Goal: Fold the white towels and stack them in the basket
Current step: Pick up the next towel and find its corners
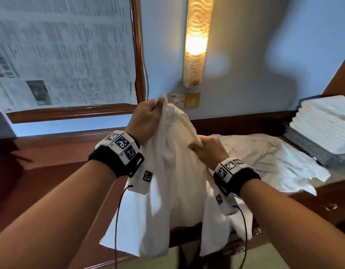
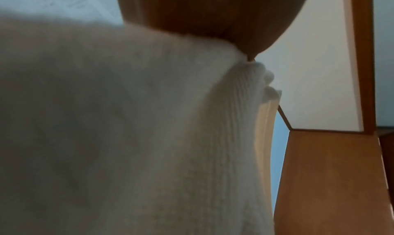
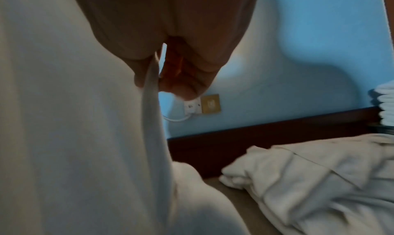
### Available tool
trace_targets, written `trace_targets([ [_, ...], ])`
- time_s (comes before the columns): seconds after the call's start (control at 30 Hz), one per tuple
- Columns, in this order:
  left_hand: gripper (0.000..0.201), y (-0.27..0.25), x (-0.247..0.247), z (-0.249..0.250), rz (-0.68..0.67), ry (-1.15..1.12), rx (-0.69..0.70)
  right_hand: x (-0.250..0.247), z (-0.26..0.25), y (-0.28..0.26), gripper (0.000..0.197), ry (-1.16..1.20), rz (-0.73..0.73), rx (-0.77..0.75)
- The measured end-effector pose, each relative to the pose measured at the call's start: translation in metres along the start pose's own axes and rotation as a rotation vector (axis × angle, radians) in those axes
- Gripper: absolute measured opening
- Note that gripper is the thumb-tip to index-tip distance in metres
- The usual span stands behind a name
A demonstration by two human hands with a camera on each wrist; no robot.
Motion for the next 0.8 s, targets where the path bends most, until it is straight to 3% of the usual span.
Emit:
trace_targets([
  [0.1, 0.048, -0.004, -0.023, -0.010, 0.047, -0.023, -0.060, 0.028, 0.039, -0.017, 0.026, 0.006, -0.133, 0.204],
  [0.2, 0.045, -0.010, -0.029, -0.022, 0.065, -0.062, -0.124, 0.027, 0.053, -0.012, 0.019, 0.124, -0.117, 0.271],
  [0.3, 0.033, -0.015, -0.023, -0.030, 0.062, -0.126, -0.182, 0.006, 0.023, 0.008, 0.011, 0.281, -0.038, 0.170],
  [0.37, 0.033, -0.016, -0.013, -0.024, 0.028, -0.122, -0.181, -0.009, -0.007, 0.023, 0.021, 0.364, -0.017, 0.070],
  [0.5, 0.032, -0.010, 0.007, -0.004, 0.023, -0.148, -0.151, -0.040, -0.063, 0.049, 0.028, 0.338, -0.059, -0.183],
  [0.57, 0.034, -0.006, 0.020, 0.002, -0.006, -0.180, -0.138, -0.061, -0.077, 0.058, 0.029, 0.282, -0.013, -0.265],
  [0.63, 0.039, -0.002, 0.031, 0.007, -0.022, -0.220, -0.150, -0.079, -0.081, 0.062, 0.021, 0.243, 0.031, -0.326],
  [0.73, 0.049, 0.012, 0.036, 0.021, 0.028, -0.197, -0.132, -0.092, -0.067, 0.058, 0.034, 0.252, 0.068, -0.344],
  [0.8, 0.051, 0.020, 0.038, 0.033, 0.030, -0.111, -0.090, -0.089, -0.047, 0.050, 0.031, 0.294, 0.018, -0.319],
])
Point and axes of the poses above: each hand's wrist, its own y-axis towards the middle knuckle, its own x-axis out of the palm, z = x × y, the point moved 5 cm from there along y, towards the middle knuckle, and after that the axes turned 3 degrees about x, right-handed, at the moved point
